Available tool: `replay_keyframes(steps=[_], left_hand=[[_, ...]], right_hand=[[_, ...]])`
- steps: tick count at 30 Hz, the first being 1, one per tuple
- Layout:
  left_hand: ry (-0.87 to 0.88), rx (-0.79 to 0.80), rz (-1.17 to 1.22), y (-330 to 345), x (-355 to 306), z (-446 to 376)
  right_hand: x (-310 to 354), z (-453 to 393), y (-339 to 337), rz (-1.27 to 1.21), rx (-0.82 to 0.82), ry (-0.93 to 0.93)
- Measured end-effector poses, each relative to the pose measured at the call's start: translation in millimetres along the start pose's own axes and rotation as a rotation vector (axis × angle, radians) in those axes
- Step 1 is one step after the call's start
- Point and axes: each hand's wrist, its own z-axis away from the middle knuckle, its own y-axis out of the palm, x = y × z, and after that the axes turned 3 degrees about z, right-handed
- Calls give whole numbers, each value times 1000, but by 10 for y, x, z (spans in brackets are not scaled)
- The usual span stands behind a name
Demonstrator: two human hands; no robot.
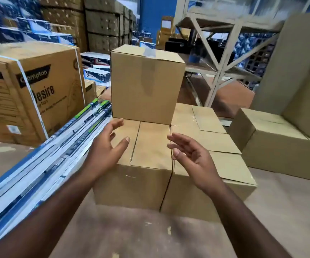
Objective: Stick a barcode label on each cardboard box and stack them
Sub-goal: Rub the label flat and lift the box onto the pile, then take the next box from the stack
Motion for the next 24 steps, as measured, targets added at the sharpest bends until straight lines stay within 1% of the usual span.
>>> replay_keyframes(steps=[4,7,9,13,16,18,19,20,22,24], left_hand=[[41,164,89,393,-405,589],[27,261,131,810,-640,915],[12,329,177,1163,-804,1086],[40,396,245,2057,-1179,1293],[68,442,260,2844,-1521,1423],[78,468,266,3222,-1673,1467],[93,473,269,3659,-1893,1508],[85,472,273,3934,-2008,1520],[50,465,286,4169,-2036,1470],[51,487,270,4734,-2303,1478]], right_hand=[[60,752,-201,-46,-48,2],[-27,1107,-545,-36,-101,10],[-111,1288,-851,-30,-170,21],[-259,1509,-1683,-27,-312,42],[-310,1711,-2516,20,-378,26],[-382,1751,-2948,34,-425,46],[-428,1870,-3396,30,-459,45],[-482,1929,-3672,43,-465,43],[-586,1889,-3917,68,-467,87],[-672,2075,-4450,37,-500,105]])
